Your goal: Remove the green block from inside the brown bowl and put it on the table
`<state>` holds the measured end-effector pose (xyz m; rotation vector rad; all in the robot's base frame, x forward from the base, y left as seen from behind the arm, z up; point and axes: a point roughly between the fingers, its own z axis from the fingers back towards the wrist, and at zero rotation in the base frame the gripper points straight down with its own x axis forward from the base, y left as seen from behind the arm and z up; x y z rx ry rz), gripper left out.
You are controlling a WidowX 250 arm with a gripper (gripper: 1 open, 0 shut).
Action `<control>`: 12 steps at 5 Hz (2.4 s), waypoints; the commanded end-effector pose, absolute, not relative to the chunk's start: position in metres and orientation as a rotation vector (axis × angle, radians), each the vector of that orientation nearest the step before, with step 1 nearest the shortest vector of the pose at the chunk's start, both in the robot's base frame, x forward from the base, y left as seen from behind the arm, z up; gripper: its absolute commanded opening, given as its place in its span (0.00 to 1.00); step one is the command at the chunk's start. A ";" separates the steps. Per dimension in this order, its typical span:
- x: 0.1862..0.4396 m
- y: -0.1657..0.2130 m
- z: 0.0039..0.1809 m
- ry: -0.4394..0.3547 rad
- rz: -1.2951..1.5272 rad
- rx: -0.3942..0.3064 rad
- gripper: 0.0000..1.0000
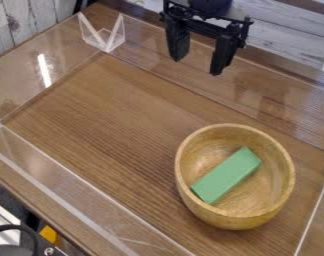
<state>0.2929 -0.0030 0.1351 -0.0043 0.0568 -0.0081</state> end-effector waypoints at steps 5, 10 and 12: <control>0.264 0.004 0.126 0.126 0.054 -0.059 1.00; 0.248 -0.061 0.106 0.125 -0.149 -0.075 1.00; 0.238 -0.093 0.094 0.137 -0.244 -0.075 1.00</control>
